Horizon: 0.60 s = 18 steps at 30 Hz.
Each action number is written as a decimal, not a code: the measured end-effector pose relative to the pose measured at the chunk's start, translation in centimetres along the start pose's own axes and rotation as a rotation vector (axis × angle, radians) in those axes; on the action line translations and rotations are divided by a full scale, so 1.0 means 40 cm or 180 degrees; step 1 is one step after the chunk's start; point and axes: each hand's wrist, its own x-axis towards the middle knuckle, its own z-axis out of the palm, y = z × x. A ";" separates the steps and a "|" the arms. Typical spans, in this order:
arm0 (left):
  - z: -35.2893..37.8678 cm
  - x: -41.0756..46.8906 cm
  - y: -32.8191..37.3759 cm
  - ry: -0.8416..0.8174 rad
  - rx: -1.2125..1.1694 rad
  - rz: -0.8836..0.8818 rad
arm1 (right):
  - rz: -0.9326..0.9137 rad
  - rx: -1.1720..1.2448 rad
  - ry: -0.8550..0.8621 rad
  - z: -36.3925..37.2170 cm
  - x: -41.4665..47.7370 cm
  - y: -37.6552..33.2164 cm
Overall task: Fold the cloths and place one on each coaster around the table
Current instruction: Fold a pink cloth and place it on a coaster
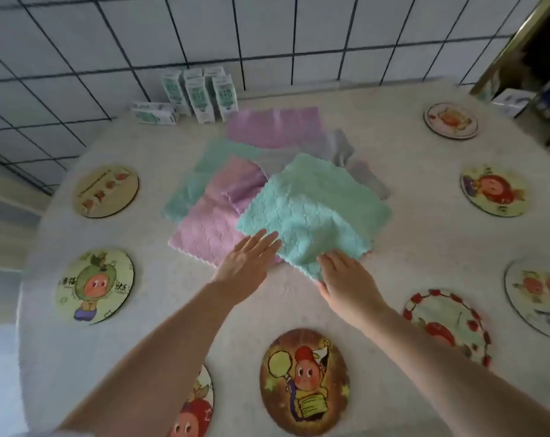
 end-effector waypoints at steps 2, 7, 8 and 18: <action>0.007 0.030 -0.010 0.0008 -0.0131 0.0068 | 0.0059 -0.0060 -0.0160 0.024 0.003 -0.005; 0.042 0.091 -0.008 -0.0113 0.0324 0.0687 | 0.0262 -0.0129 -0.0339 0.072 -0.009 -0.002; 0.054 0.097 -0.011 -0.0103 0.0448 0.0778 | 0.0305 -0.0103 -0.0352 0.068 -0.007 -0.004; 0.076 0.125 -0.019 -0.0160 0.0367 0.0783 | 0.0637 0.0272 0.0169 -0.034 0.043 0.017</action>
